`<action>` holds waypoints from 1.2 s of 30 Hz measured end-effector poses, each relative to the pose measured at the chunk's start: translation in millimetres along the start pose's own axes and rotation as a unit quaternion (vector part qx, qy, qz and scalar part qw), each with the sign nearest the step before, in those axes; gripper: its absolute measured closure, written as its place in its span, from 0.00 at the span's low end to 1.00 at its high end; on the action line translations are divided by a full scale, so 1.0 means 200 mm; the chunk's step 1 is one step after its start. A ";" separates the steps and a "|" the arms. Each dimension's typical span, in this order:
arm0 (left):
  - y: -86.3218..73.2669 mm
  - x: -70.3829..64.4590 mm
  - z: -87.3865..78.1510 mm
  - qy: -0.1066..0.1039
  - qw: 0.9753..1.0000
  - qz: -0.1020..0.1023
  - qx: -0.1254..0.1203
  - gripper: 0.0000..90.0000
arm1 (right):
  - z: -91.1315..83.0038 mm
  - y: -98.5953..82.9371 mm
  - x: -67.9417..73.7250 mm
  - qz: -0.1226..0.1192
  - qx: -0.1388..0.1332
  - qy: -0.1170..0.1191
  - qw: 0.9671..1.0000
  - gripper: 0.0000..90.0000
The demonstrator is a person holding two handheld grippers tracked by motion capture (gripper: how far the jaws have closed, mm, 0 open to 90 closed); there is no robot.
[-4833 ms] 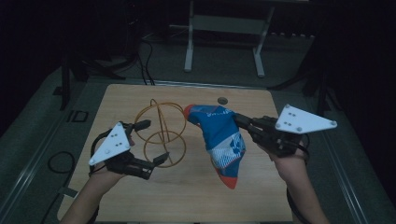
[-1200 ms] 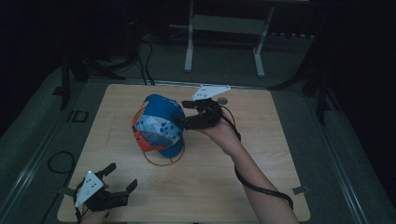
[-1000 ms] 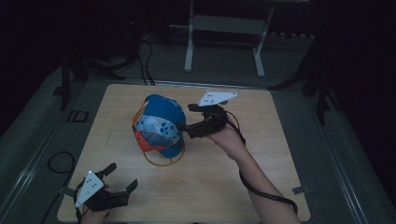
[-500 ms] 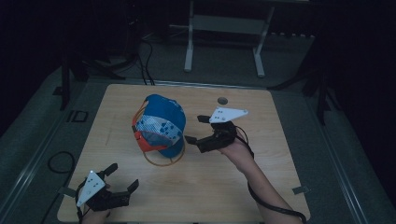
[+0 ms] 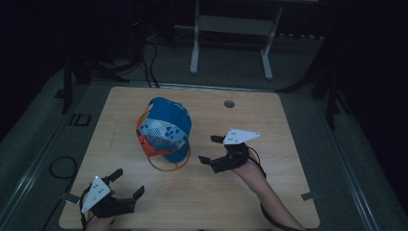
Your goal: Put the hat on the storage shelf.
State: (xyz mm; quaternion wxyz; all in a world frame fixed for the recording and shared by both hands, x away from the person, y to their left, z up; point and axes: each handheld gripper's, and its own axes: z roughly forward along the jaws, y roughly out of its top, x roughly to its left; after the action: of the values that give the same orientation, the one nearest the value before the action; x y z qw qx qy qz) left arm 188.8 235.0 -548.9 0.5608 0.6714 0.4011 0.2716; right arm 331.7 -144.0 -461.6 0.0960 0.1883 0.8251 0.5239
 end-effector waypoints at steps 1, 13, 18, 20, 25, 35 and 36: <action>0.00 0.00 0.00 -0.002 1.000 0.000 0.000 0.02 | 0.00 -0.02 0.00 0.001 0.004 0.000 1.000 0.15; -0.01 -0.01 0.03 -0.014 1.000 0.009 0.020 0.02 | -0.05 -0.27 -0.01 0.010 0.015 0.005 1.000 0.15; -0.01 -0.01 0.03 -0.015 1.000 0.009 0.022 0.02 | -0.08 -0.34 -0.01 0.017 0.018 0.007 1.000 0.15; -0.01 -0.01 0.03 -0.015 1.000 0.007 0.019 0.02 | -0.09 -0.37 -0.02 0.018 0.021 0.008 1.000 0.15; -0.01 -0.01 0.03 -0.014 1.000 0.008 0.019 0.02 | -0.09 -0.43 -0.02 0.021 0.031 0.007 0.999 0.16; -0.01 -0.01 0.03 -0.016 1.000 0.006 0.019 0.02 | -0.12 -0.51 -0.04 0.012 0.054 -0.011 0.998 0.16; -0.01 -0.01 0.03 -0.015 1.000 0.007 0.019 0.02 | -0.13 -0.51 -0.04 0.012 0.053 -0.013 0.998 0.16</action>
State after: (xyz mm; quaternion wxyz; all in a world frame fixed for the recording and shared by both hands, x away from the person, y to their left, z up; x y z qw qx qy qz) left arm 191.9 229.4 -552.7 0.5519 0.6889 0.3930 0.2575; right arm 308.5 -207.2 -543.7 0.0902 0.2095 0.8483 0.4778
